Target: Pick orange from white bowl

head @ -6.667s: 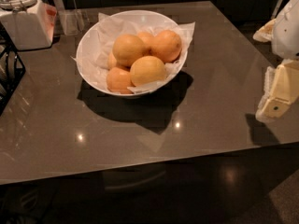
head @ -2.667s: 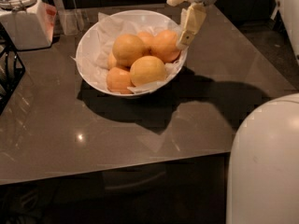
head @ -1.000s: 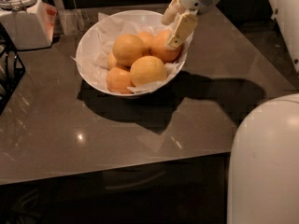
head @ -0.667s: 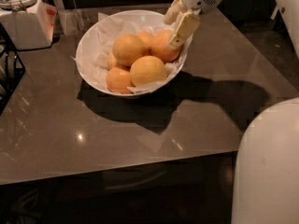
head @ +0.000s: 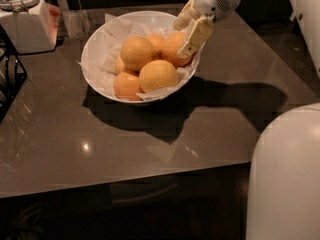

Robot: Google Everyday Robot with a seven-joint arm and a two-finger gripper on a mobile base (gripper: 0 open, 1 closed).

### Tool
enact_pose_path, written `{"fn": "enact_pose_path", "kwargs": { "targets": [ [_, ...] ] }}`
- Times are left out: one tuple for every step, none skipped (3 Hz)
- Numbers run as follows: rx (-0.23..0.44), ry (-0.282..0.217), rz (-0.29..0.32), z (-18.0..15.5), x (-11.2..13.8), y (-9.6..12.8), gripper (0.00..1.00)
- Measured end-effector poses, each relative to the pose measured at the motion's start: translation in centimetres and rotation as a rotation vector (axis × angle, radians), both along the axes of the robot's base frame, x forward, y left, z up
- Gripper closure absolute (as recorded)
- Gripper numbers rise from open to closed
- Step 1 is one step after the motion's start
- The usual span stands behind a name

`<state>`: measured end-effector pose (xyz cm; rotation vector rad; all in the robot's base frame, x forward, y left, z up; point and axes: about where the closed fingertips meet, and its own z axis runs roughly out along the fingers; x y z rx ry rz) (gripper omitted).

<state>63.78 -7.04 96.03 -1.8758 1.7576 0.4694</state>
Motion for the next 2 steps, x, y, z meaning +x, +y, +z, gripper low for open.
{"fn": "enact_pose_path", "kwargs": {
  "targets": [
    [0.027, 0.020, 0.008, -0.58, 0.12, 0.12, 0.35],
    [0.052, 0.039, 0.012, -1.27, 0.31, 0.20, 0.36]
  ]
}}
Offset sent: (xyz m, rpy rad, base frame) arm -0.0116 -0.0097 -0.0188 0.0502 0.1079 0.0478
